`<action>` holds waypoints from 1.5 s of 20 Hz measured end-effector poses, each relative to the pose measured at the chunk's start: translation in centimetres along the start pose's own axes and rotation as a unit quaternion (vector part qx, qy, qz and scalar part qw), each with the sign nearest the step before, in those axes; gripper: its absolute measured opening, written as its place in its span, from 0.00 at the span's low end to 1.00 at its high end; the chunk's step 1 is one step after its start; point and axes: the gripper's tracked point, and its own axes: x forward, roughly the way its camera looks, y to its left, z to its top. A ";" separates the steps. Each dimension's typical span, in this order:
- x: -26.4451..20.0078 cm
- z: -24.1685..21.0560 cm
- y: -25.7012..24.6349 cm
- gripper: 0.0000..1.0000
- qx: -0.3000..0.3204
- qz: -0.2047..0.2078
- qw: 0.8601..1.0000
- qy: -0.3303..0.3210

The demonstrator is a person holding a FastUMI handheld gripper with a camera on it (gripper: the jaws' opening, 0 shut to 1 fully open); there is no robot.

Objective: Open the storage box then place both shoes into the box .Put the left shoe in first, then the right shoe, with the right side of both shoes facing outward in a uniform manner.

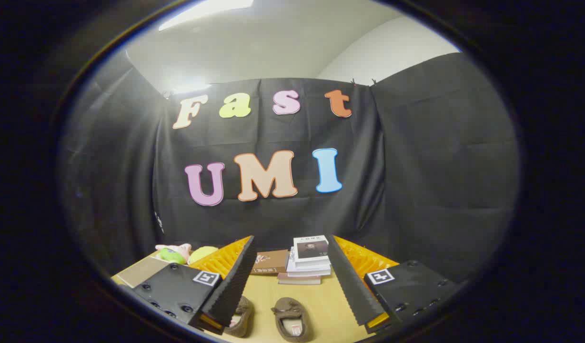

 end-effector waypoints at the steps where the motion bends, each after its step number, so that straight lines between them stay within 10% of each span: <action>1: 0.0 -0.4 0.0 0.96 0.004 -0.002 1.000 0.006; 14: -0.1 -2.4 -0.7 0.96 -0.003 -0.033 0.999 0.028; 21: 1.0 -8.9 4.4 0.96 0.052 0.042 0.987 0.146; 26: 0.5 -15.7 10.6 0.97 0.113 0.121 0.953 0.255; 30: -0.7 -20.8 16.3 0.97 0.231 0.177 0.888 0.356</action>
